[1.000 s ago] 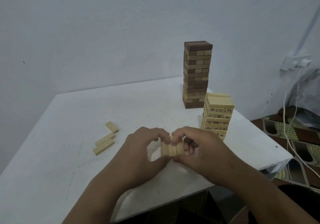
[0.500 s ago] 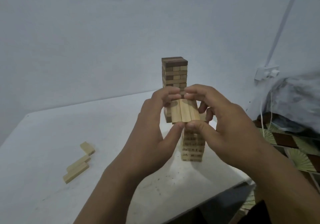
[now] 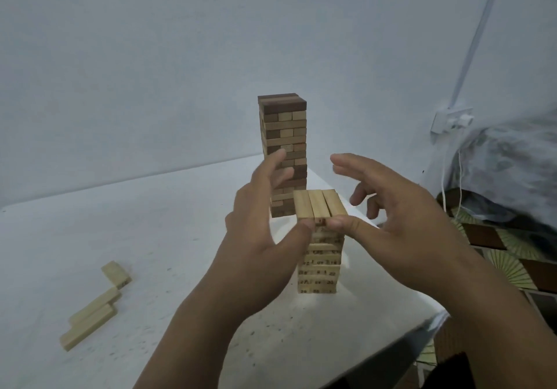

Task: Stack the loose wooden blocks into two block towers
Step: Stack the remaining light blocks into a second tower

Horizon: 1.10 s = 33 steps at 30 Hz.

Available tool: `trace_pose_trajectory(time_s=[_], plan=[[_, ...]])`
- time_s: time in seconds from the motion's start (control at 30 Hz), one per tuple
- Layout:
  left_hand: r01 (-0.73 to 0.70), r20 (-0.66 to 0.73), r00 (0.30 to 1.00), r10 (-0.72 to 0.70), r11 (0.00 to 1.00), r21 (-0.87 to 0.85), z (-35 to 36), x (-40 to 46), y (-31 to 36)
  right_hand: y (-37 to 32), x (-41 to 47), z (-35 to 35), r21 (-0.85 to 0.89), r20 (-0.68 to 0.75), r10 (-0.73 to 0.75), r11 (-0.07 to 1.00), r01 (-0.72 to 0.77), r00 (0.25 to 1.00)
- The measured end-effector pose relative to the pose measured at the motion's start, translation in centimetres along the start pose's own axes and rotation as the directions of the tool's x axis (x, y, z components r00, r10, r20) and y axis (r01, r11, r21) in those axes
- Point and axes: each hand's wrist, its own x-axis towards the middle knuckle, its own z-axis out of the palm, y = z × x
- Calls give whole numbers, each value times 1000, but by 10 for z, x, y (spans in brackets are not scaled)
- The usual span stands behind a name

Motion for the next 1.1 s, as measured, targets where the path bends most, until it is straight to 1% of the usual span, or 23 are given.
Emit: trace_pose_trajectory(time_s=[0.1, 0.17, 0.23, 0.37, 0.67, 1.1], plan=[[-8, -141, 990, 20, 996, 85, -4, -3, -8, 4, -3, -3, 6, -85, -58, 998, 59, 995], [-46, -191, 979, 69, 992, 121, -3, -4, -11, 5, -5, 0, 39, -97, -75, 996, 79, 992], [-79, -210, 972, 105, 989, 128, -2, -5, -12, 6, -6, 4, 59, -94, -79, 995, 85, 992], [-104, -221, 966, 132, 986, 134, 0, -5, -13, 5, -7, 6, 86, -130, -69, 993, 81, 989], [-122, -212, 966, 151, 982, 142, 2, -3, -9, 4, -6, 9, 77, -188, -48, 995, 64, 981], [-100, -193, 972, 134, 980, 174, 4, -2, -7, 4, -6, 11, 86, -200, -31, 995, 49, 979]])
